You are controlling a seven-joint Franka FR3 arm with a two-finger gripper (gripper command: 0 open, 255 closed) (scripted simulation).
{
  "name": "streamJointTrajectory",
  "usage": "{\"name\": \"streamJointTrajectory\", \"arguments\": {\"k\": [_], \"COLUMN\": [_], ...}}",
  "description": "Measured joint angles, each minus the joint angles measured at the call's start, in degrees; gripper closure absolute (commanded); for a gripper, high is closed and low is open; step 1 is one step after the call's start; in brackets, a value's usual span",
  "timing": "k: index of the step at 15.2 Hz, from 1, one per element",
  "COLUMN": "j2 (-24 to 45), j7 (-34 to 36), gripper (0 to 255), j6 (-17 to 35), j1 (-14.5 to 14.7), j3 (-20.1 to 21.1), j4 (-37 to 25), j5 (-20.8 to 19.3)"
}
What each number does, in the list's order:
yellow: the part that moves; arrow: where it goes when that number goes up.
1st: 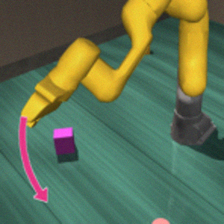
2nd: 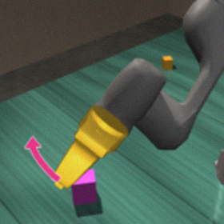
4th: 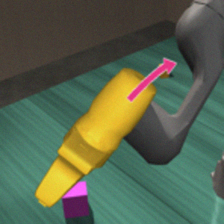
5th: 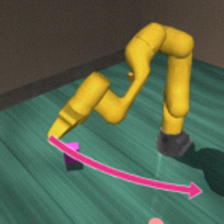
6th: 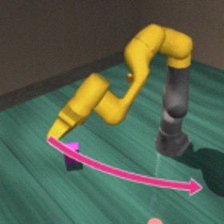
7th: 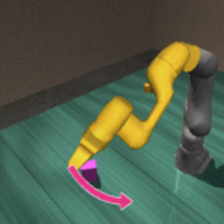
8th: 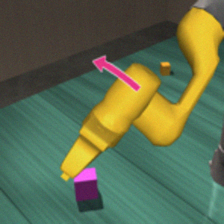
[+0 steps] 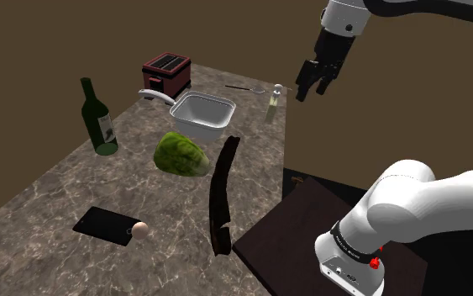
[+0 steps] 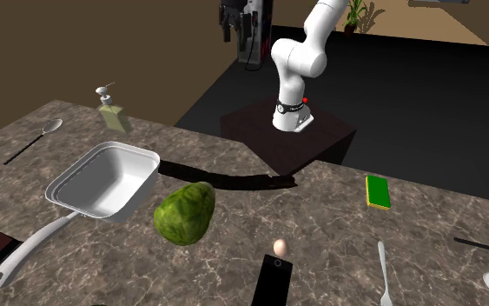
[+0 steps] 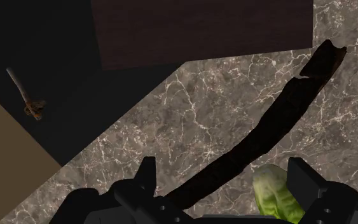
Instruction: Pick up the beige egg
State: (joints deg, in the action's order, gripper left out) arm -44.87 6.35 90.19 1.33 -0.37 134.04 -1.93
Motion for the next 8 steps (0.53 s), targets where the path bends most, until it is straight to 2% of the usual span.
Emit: {"name": "streamJointTrajectory", "arguments": {"k": [3,8], "j2": [0.67,3.71], "j7": [1.45,6.64], "gripper": [0,0], "j6": [1.45,7.61], "j1": [0.46,2.09], "j3": [1.34,6.19], "j4": [0.92,4.55], "j5": [0.77,3.3]}}
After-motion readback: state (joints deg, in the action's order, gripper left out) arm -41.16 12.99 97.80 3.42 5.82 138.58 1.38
